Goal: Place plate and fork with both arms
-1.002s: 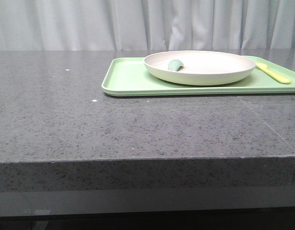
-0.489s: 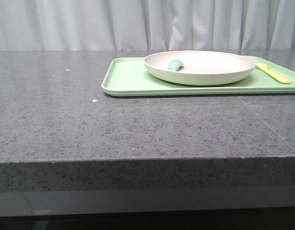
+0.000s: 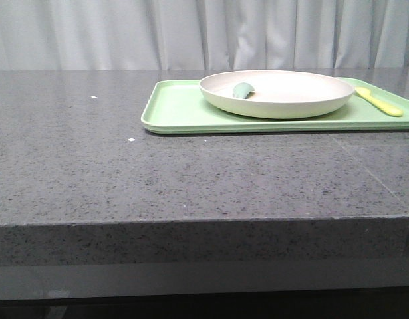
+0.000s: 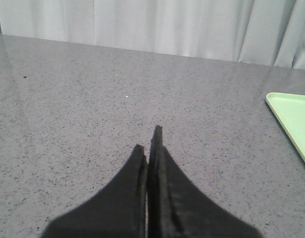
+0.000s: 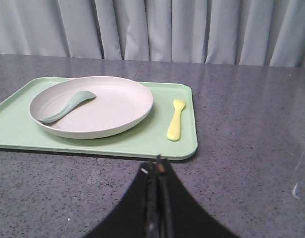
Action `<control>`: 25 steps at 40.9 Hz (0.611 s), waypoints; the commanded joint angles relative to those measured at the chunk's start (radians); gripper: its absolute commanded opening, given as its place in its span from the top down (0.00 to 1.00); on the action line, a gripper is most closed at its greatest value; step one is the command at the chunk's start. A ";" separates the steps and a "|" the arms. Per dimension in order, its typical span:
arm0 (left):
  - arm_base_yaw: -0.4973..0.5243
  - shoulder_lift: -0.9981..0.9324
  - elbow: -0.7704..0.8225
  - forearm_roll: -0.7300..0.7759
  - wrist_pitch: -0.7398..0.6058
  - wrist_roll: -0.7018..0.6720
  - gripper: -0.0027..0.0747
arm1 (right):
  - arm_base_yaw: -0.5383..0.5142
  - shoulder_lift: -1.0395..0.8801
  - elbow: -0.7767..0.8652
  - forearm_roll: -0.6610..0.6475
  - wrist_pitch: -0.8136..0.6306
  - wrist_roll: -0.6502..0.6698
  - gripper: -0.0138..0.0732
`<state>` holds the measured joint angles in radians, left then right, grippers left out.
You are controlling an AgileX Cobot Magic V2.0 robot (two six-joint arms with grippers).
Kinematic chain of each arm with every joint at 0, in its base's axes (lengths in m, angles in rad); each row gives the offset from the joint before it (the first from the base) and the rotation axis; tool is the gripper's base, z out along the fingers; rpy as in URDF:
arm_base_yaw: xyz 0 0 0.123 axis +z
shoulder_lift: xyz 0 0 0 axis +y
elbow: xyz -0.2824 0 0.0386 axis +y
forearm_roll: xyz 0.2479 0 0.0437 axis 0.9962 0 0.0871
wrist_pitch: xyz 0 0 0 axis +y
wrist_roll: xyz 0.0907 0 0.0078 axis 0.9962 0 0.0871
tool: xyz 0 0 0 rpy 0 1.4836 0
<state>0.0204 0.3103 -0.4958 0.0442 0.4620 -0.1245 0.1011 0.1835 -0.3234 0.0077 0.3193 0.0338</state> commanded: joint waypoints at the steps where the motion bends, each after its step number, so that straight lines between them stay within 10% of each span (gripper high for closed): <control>1: 0.001 -0.020 0.018 -0.084 -0.133 0.085 0.99 | -0.003 0.008 -0.025 -0.008 -0.091 -0.010 0.98; 25: 0.008 -0.336 0.383 -0.080 -0.218 0.091 0.99 | -0.003 0.009 -0.025 -0.008 -0.091 -0.010 0.98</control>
<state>0.0241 -0.0049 -0.1149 -0.0333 0.3459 -0.0382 0.1011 0.1835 -0.3234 0.0077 0.3171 0.0338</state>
